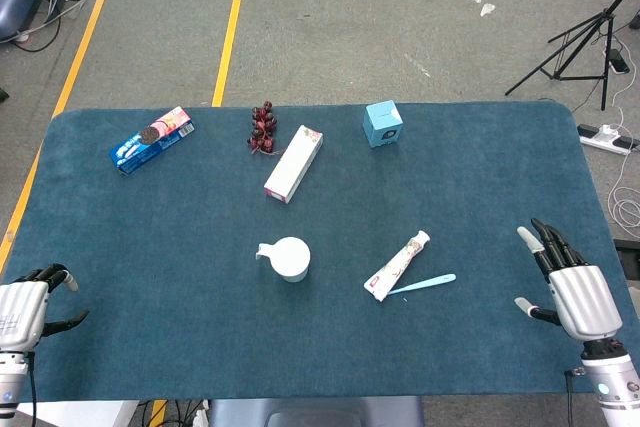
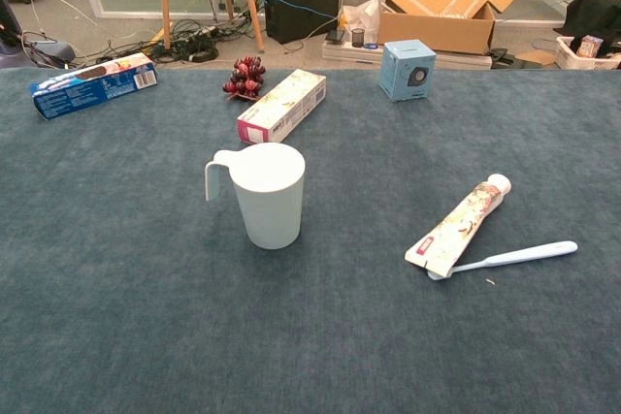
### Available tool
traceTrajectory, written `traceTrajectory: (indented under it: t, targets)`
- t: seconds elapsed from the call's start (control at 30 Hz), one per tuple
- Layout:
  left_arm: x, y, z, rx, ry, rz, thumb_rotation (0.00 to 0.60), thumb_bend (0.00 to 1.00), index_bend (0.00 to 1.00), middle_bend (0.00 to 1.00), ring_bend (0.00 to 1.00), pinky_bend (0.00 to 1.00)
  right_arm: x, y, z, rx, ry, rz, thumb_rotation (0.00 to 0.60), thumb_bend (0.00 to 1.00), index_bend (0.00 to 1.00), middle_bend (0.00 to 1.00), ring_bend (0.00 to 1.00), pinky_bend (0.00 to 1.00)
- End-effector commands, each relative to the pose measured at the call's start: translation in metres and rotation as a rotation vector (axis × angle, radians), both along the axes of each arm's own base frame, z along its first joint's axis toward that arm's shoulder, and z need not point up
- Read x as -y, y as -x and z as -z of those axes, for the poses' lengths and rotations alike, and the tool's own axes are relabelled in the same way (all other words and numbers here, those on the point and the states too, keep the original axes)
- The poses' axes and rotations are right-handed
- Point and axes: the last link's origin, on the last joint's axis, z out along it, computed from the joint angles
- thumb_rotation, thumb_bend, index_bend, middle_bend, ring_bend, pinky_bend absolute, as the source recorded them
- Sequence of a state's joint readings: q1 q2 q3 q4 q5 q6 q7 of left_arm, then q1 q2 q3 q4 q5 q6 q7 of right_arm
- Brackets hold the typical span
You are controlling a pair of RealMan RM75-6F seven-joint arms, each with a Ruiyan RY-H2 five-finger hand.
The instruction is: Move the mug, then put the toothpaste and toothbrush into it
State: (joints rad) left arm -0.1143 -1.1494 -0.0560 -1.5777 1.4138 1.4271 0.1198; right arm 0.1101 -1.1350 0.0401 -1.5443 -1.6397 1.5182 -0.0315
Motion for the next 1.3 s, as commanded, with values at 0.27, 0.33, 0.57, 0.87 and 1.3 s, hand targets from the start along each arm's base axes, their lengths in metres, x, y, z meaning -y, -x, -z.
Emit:
traceTrajectory:
  t: [0.27, 0.33, 0.57, 0.87, 1.3]
  targets:
    - [0.003, 0.0, -0.001, -0.006, -0.007, -0.005, 0.6, 0.0, 0.53, 0.4, 0.43, 0.56, 0.029, -0.077, -0.035, -0.167, -0.028, -0.29, 0.6, 0.0, 0.09, 0.37, 0.36, 0.64]
    - [0.003, 0.001, -0.001, -0.007, -0.007, -0.007, 0.6, 0.0, 0.53, 0.4, 0.43, 0.56, 0.035, -0.099, -0.037, -0.203, -0.047, -0.332, 0.6, 0.0, 0.12, 0.45, 0.43, 0.69]
    - [0.003, 0.004, -0.006, -0.014, -0.031, -0.022, 0.6, 0.0, 0.53, 0.4, 0.43, 0.56, 0.055, -0.166, -0.031, -0.288, -0.139, -0.456, 0.6, 0.0, 0.22, 0.64, 0.6, 0.79]
    - [0.007, 0.005, -0.018, -0.014, -0.057, -0.044, 0.6, 0.0, 0.55, 0.4, 0.43, 0.56, 0.092, -0.215, 0.016, -0.384, -0.253, -0.504, 0.6, 0.01, 0.26, 0.87, 0.8, 0.93]
    - [0.013, 0.006, -0.026, -0.036, -0.06, -0.103, 0.6, 0.0, 0.67, 0.41, 0.43, 0.56, 0.122, -0.254, 0.09, -0.415, -0.373, -0.542, 0.6, 0.06, 0.32, 1.0, 0.93, 0.99]
